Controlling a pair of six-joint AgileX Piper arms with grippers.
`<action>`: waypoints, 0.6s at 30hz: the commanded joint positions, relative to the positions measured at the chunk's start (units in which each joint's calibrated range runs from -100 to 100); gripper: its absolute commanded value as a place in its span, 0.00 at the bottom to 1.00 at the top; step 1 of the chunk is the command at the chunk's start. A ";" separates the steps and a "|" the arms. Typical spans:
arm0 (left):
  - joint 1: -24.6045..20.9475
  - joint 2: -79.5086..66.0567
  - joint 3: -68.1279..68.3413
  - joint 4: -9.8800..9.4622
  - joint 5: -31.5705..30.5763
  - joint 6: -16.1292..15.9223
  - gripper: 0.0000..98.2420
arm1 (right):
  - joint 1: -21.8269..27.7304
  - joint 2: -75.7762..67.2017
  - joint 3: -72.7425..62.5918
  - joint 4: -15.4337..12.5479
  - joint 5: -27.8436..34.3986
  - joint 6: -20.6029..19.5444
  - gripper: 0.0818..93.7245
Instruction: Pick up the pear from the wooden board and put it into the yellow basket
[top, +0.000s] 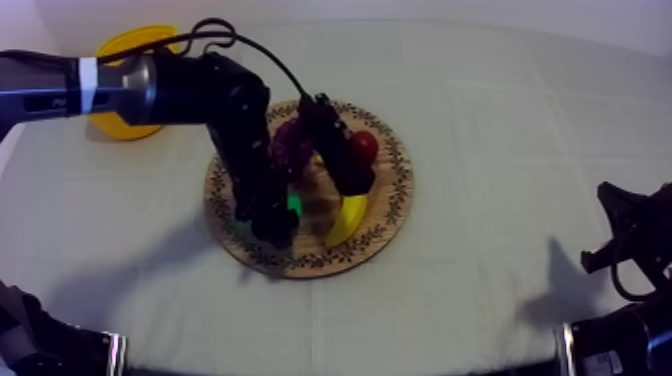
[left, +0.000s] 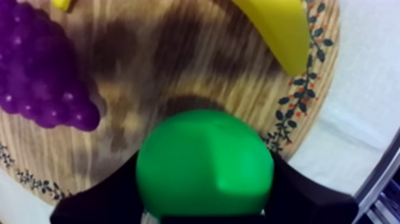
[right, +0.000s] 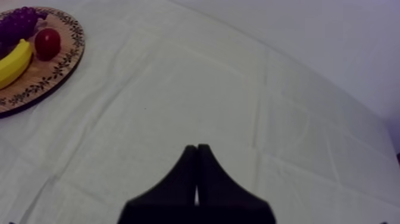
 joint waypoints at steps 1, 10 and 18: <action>-0.05 -1.14 -0.23 -0.12 0.83 -0.01 0.54 | 0.02 -0.03 -0.02 -0.04 0.02 -0.01 0.00; -0.40 -8.98 -2.38 -1.13 5.91 0.83 0.54 | 0.02 -0.03 -0.02 -0.04 0.02 -0.01 0.00; -1.09 -15.77 -8.41 -1.93 12.85 1.48 0.54 | 0.02 -0.03 -0.02 -0.04 0.02 -0.01 0.00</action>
